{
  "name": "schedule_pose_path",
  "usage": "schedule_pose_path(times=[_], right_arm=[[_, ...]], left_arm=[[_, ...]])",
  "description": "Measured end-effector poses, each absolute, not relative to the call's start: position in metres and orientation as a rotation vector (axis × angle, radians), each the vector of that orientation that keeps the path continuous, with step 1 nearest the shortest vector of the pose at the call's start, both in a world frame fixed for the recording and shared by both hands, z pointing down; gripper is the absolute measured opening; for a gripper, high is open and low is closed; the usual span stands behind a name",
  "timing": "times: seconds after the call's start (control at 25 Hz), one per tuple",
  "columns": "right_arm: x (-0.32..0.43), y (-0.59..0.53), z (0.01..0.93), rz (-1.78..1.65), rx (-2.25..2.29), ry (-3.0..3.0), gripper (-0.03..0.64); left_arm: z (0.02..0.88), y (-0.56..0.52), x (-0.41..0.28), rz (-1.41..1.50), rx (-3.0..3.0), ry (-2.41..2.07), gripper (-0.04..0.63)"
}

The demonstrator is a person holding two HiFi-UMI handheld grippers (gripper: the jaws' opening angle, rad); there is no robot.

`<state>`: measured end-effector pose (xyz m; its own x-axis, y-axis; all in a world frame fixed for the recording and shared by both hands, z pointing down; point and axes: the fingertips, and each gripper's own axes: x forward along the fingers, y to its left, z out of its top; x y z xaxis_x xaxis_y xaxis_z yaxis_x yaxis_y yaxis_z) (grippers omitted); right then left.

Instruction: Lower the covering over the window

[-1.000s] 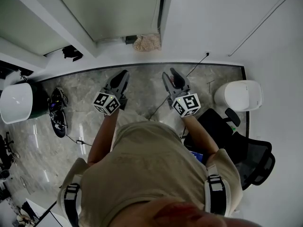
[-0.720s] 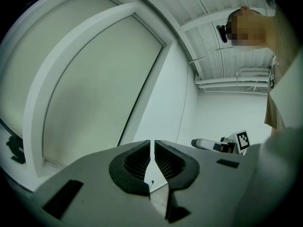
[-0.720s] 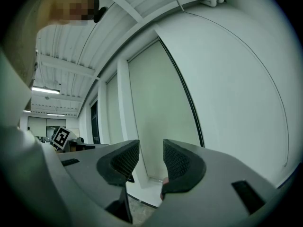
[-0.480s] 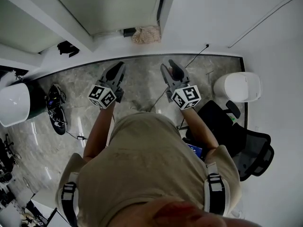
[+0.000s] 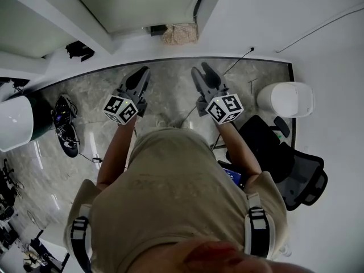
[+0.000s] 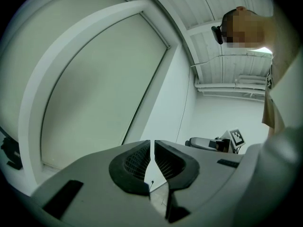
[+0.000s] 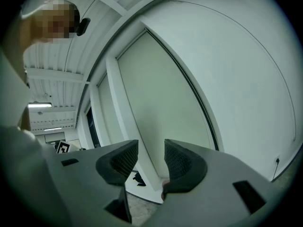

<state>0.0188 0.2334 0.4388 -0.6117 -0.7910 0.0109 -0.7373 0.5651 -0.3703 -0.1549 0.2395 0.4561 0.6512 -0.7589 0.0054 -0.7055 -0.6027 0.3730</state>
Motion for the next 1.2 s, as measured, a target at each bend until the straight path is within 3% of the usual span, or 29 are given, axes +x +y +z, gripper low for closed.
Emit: schedule_pose_path(times=[0.48, 1.2], right_arm=[[-0.034, 0.221, 0.463, -0.411, -1.455, 2.658, 0.156], [-0.061, 0.171, 0.472, -0.426, -1.393, 2.702, 0.156]], left_arm=[[0.479, 0.228, -0.221, -0.235, 2.532, -1.115, 0.041], [0.489, 0.191, -0.233, -0.241, 2.498, -1.139, 0.041]])
